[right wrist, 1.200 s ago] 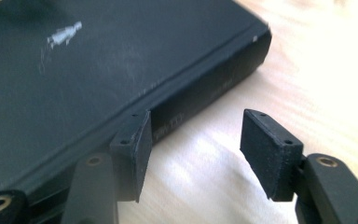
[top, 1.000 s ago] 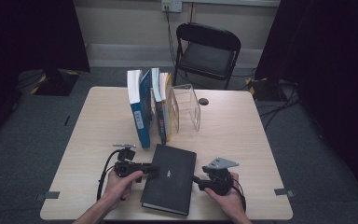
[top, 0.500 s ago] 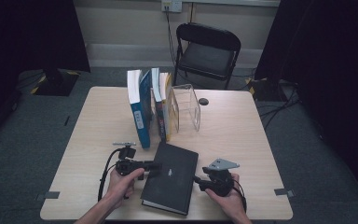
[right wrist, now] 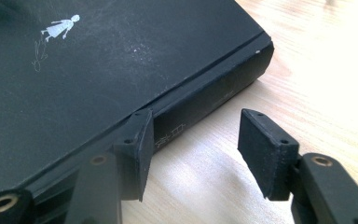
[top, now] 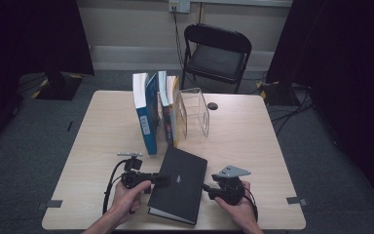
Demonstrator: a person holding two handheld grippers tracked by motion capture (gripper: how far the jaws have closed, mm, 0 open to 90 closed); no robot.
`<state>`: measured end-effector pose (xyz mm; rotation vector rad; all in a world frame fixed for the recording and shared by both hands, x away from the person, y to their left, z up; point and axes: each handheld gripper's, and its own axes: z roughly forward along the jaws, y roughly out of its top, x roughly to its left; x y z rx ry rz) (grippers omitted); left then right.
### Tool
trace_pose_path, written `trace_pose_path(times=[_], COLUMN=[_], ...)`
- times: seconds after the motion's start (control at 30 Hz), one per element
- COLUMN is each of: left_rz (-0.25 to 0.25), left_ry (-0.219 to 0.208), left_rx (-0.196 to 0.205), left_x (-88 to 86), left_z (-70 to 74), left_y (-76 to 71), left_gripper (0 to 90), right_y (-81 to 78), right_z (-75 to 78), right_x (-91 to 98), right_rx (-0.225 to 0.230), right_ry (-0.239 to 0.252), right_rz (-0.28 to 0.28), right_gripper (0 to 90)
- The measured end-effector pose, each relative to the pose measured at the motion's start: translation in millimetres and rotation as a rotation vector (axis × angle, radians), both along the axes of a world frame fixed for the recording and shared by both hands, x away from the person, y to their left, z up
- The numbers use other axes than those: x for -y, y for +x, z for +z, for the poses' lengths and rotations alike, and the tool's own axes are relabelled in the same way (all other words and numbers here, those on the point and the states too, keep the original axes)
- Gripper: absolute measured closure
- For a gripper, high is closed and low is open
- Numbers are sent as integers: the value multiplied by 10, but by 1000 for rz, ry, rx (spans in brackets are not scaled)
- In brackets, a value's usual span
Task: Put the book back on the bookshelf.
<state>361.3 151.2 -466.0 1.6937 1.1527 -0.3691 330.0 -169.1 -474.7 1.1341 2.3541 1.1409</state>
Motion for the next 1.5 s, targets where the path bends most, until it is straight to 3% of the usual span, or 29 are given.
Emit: trace_pose_path(times=[0.07,0.13,0.2,0.23,0.47,0.6,0.7,0.93,1.13,1.33,1.5], left_rz=[-21,-40,-53,-80,-99,-108,-126,-118,-127,-127,-145], left_ry=[7,43,44,53,96,37,-4,41,42,55,59], left_rx=[0,22,22,16,-19,-32,5,83,164,245,274], left_x=[72,151,185,227,325,268,247,289,301,326,339], left_z=[2,14,14,15,-95,-134,-88,-5,57,164,211], left_y=[82,138,173,237,360,394,381,301,213,93,54], left_gripper=[505,503,502,502,470,513,599,599,597,604,604], right_y=[-5,4,8,12,32,70,88,109,126,171,219], right_z=[1,1,2,-3,-6,-12,-6,16,-22,-53,-126], right_x=[-8,-15,-16,-8,1,19,32,68,21,24,69], right_rx=[2,1,1,-3,-7,-27,-40,-88,-146,-181,-249], right_ry=[-1,0,0,6,6,13,31,157,226,306,382], right_rz=[0,5,6,7,6,-3,0,26,74,87,111], right_gripper=[468,467,465,463,415,343,302,241,178,109,78])
